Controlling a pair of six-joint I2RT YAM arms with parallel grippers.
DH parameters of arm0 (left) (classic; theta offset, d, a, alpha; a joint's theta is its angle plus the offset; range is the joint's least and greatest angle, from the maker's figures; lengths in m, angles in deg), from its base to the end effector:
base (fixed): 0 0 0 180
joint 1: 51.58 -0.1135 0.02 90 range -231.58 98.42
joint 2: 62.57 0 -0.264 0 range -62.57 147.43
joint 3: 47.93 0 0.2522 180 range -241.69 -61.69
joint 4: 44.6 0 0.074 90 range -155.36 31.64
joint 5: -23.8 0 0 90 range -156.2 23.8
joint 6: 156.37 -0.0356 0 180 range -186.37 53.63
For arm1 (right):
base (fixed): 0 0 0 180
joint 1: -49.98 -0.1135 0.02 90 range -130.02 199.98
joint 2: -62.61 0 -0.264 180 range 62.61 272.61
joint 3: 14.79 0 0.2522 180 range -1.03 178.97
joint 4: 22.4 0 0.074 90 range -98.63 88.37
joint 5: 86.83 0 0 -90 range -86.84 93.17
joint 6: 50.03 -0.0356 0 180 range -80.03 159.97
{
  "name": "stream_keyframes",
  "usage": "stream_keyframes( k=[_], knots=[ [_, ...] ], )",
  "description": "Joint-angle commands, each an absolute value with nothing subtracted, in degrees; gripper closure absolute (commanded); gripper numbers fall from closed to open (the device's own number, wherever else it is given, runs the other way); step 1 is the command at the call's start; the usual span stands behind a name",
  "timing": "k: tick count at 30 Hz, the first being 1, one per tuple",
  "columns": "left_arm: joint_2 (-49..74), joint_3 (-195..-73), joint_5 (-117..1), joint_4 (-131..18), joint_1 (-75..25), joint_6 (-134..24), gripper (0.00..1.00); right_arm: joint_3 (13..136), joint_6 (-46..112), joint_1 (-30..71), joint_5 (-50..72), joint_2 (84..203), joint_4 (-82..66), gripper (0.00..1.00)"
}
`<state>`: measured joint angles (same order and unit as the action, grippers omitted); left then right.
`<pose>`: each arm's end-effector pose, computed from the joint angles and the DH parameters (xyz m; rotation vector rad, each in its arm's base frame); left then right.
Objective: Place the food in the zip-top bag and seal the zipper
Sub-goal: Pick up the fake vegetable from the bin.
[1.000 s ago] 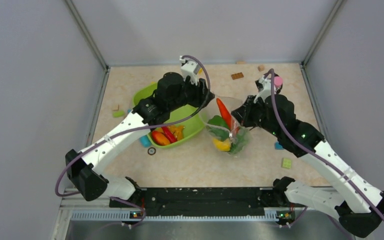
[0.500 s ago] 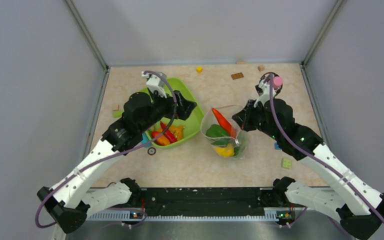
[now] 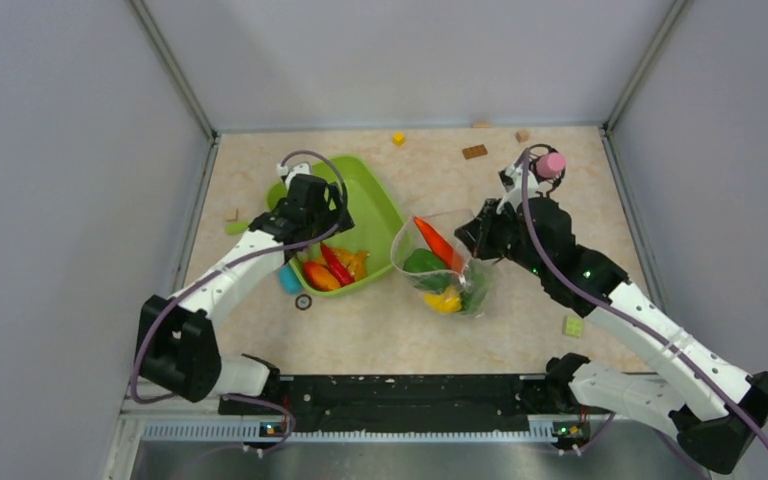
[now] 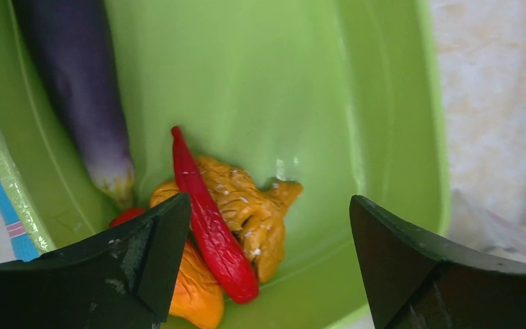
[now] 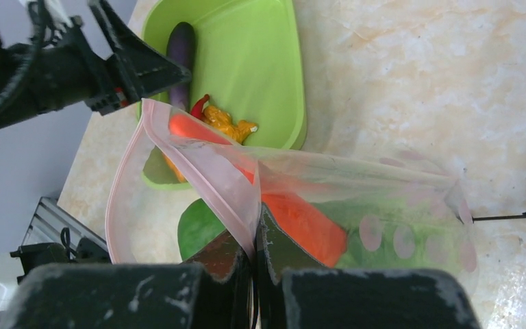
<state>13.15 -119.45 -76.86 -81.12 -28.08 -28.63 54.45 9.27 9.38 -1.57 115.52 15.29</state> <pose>0.2677 -0.1092 0.2798 -0.3809 2.2594 -0.3510 0.1574 0.1310 0.3551 -0.1172 2.0127 0.7341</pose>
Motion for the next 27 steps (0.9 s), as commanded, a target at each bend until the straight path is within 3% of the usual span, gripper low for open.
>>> stream_keyframes(
  k=[1,16,21,27],
  knots=[
    [18.2,-119.5,-81.9,-83.0,-28.8,-25.1,0.1,54.0,10.6,9.7,-2.8,115.4,11.8,1.0],
    [31.8,-118.0,-78.3,-83.6,-29.1,-21.2,0.28,53.3,12.0,9.7,-8.9,114.5,12.1,1.0],
    [34.1,-118.5,-75.6,-82.7,-29.1,-21.2,0.47,53.2,11.9,9.7,-10.0,114.4,12.2,1.0],
    [33.5,-119.7,-74.2,-82.0,-29.1,-21.7,0.82,53.2,12.0,9.7,-10.6,114.3,12.3,1.0]
  ],
)
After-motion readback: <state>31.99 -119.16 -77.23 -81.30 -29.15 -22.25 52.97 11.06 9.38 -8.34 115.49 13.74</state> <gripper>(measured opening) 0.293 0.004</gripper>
